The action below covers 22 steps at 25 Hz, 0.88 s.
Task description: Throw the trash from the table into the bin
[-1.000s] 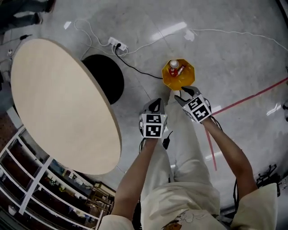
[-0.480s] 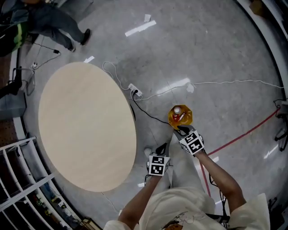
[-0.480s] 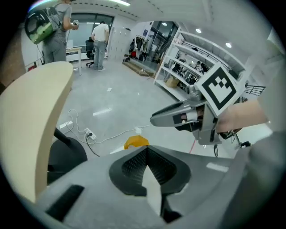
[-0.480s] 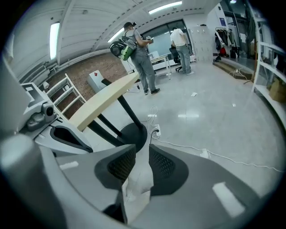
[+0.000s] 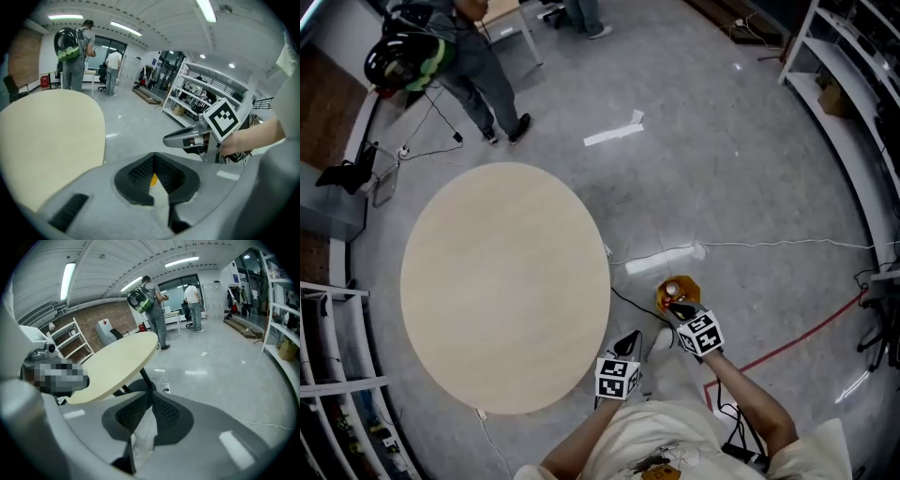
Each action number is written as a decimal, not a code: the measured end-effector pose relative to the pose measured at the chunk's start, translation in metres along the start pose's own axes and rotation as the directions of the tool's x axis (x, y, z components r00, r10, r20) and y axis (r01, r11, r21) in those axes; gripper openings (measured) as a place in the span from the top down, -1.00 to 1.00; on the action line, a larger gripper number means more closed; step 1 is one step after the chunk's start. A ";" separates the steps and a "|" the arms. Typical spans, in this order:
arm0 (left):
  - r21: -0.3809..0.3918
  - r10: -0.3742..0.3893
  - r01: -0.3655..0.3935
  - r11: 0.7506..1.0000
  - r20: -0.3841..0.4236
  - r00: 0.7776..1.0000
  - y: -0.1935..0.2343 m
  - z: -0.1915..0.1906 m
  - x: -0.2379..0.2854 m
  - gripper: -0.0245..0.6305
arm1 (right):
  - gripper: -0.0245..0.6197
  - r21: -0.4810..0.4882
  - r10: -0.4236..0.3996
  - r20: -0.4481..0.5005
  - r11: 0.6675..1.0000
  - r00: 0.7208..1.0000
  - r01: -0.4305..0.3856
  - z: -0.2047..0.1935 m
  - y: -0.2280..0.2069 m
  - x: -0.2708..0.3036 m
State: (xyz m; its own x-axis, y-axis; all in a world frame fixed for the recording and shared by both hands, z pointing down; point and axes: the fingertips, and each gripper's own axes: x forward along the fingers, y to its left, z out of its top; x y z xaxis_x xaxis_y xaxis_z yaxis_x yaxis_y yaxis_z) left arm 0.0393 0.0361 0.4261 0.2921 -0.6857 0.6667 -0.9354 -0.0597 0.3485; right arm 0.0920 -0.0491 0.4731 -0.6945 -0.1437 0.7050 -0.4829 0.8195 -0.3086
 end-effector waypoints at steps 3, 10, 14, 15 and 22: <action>-0.003 0.033 -0.033 0.999 0.064 0.997 0.019 0.006 -0.028 0.92 | 0.82 -0.014 0.002 0.050 1.000 0.999 -0.001 0.026 0.022 -0.009; -0.056 0.067 -0.057 0.997 0.196 0.978 0.069 0.011 -0.141 0.92 | 0.90 -0.049 0.090 0.180 0.995 0.979 -0.083 0.099 0.131 -0.028; -0.104 0.086 -0.059 0.993 0.278 0.957 0.073 0.010 -0.193 0.92 | 0.91 -0.118 0.178 0.250 0.981 0.952 -0.153 0.128 0.191 -0.051; -0.124 0.094 -0.059 0.991 0.299 0.950 0.077 0.008 -0.208 0.92 | 0.91 -0.134 0.196 0.258 0.977 0.946 -0.166 0.133 0.209 -0.054; -0.214 0.182 -0.100 0.972 0.411 0.893 0.122 0.005 -0.296 0.92 | 0.91 -0.208 0.332 0.298 0.938 0.895 -0.279 0.166 0.319 -0.064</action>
State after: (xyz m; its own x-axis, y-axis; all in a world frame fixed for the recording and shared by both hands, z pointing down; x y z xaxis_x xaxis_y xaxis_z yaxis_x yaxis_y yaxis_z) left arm -0.1621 0.2278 0.2677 0.0086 -0.9217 0.3878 -0.8954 0.1655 0.4132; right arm -0.1059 0.1297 0.2232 -0.9410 -0.0215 0.3378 -0.1480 0.9237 -0.3535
